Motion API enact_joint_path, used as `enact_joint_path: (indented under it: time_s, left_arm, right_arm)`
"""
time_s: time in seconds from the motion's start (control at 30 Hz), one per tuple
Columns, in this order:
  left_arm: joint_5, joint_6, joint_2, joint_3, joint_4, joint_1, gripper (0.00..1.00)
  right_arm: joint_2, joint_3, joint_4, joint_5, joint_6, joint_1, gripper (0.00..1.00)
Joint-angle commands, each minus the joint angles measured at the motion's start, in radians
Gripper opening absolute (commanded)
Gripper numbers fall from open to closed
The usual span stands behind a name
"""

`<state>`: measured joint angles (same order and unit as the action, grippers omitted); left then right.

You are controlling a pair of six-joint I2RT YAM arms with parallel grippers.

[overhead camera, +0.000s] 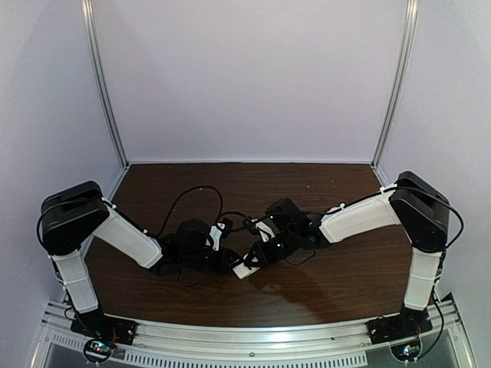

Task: Load the batteries into the remote control
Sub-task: Hold the battery cover of the remote control without the battery cover.

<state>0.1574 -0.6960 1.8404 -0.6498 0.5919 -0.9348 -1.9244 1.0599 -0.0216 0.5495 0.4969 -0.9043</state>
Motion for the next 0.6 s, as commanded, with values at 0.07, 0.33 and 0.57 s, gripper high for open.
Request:
enact_joint_path:
  time_s: [0.07,0.33,0.57]
  left_arm:
    - [-0.004,-0.002,0.041,-0.01,-0.089,-0.002,0.23]
    - [0.003,-0.002,0.043,-0.014,-0.09,-0.002,0.23]
    - [0.016,-0.002,0.043,-0.016,-0.087,-0.002,0.23]
  right_arm:
    - [0.064,-0.012,-0.009,0.023,0.003,0.0,0.11]
    - [0.015,-0.006,-0.015,0.023,0.005,-0.01,0.1]
    - [-0.042,-0.015,-0.033,0.023,0.0,-0.011,0.09]
